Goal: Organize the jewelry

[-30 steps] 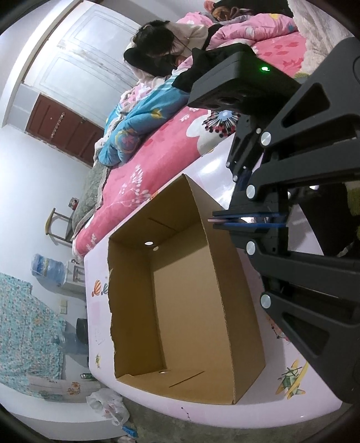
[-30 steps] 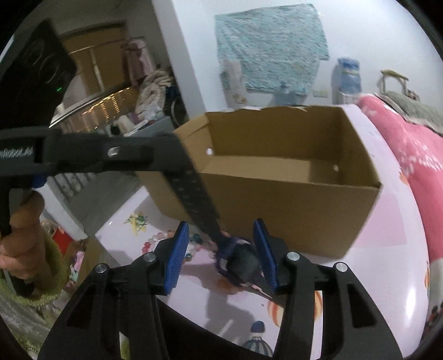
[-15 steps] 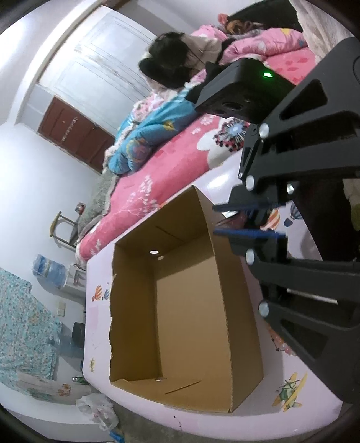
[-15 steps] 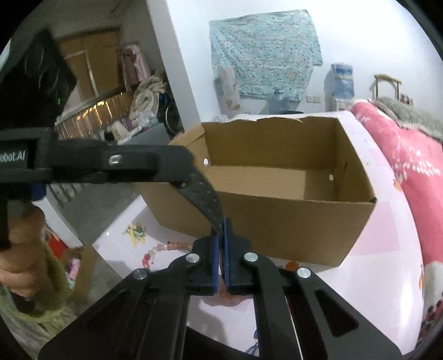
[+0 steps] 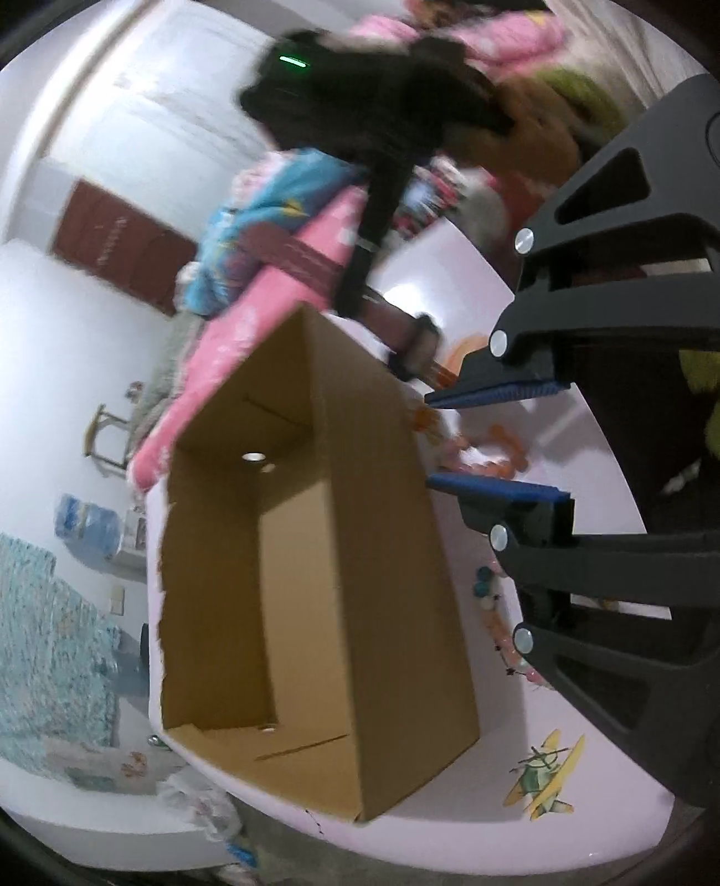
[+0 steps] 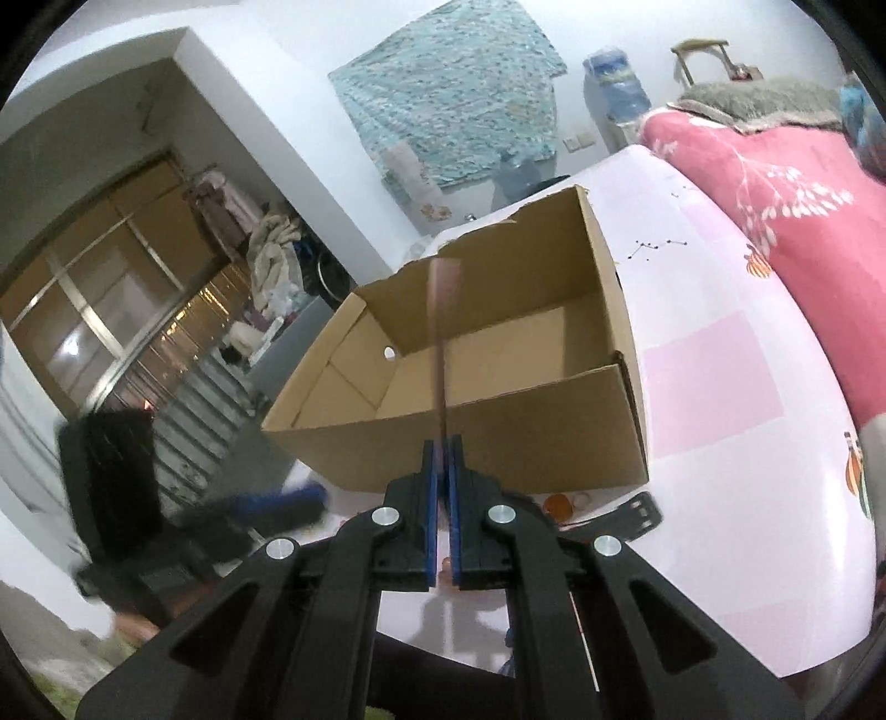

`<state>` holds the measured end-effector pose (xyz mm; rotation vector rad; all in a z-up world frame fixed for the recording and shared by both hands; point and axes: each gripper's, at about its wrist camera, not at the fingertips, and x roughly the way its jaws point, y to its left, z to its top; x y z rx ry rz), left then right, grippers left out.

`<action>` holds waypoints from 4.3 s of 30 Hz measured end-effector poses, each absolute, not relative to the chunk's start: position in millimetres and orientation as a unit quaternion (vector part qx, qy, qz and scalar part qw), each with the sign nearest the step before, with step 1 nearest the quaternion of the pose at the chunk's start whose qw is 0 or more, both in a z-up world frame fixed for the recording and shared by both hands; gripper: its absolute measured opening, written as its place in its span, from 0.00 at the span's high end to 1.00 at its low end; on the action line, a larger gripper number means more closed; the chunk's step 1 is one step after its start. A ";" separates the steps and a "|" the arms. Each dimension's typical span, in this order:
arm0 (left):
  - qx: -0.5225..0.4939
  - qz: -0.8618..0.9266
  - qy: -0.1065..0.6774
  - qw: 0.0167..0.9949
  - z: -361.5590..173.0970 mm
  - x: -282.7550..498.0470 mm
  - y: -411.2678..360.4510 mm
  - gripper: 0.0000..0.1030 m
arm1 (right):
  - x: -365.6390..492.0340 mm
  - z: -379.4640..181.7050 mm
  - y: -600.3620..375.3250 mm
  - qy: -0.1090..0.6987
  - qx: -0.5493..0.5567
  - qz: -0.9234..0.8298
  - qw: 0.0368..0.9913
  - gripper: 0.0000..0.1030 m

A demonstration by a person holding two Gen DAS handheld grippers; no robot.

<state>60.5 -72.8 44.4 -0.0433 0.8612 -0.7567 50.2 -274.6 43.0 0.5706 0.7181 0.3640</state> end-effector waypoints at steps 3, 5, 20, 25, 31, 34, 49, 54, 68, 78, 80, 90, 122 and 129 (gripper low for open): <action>0.012 -0.372 0.406 0.835 30.5 56.1 -92.9 0.78 | 51.2 44.4 -278.2 0.346 0.282 0.173 0.878 0.97; 0.026 -0.383 0.397 0.834 28.0 53.8 -102.6 0.75 | 51.1 48.4 -280.4 0.346 0.282 0.172 0.878 0.97; 0.100 -0.444 0.322 0.830 24.9 41.0 -143.7 0.70 | 49.3 65.7 -290.0 0.361 0.284 0.193 0.867 0.97; 0.105 -0.465 0.307 0.823 31.0 36.5 -147.9 0.86 | 44.9 74.0 -292.9 0.362 0.280 0.199 0.867 0.97; 0.118 -0.481 0.288 0.820 37.5 30.5 -152.5 1.00 | 40.5 79.0 -296.8 0.364 0.273 0.194 0.869 0.97; 0.120 -0.485 0.282 0.819 39.6 28.1 -153.7 1.00 | 37.5 78.2 -300.9 0.361 0.277 0.190 0.870 0.97; 0.130 -0.483 0.289 0.816 35.3 22.9 -152.5 0.80 | 30.6 85.3 -310.5 0.343 0.284 0.190 0.875 0.97; 0.135 -0.483 0.287 0.816 33.5 25.5 -153.8 0.80 | 28.4 89.0 -306.9 0.343 0.275 0.197 0.876 0.97; 0.161 -0.521 0.267 0.794 35.6 17.9 -157.6 0.94 | 25.9 92.1 -305.0 0.349 0.261 0.196 0.878 0.97; 0.142 -0.503 0.285 0.804 28.3 27.0 -151.2 0.94 | 27.7 89.7 -312.5 0.338 0.276 0.182 0.881 0.97; 0.141 -0.496 0.291 0.806 25.4 31.0 -149.7 0.94 | 27.5 89.6 -313.0 0.335 0.277 0.183 0.882 0.97; 0.148 -0.454 0.325 0.817 4.9 49.3 -147.7 0.94 | 27.8 92.4 -315.9 0.322 0.277 0.177 0.888 0.97; 0.159 -0.454 0.242 0.843 61.3 12.7 -154.4 0.46 | 27.1 143.4 -271.9 0.280 0.239 0.240 0.898 0.97; 0.145 -0.406 0.224 0.874 103.0 33.5 -137.0 0.56 | 61.0 185.4 -249.6 0.245 0.209 0.301 0.898 0.97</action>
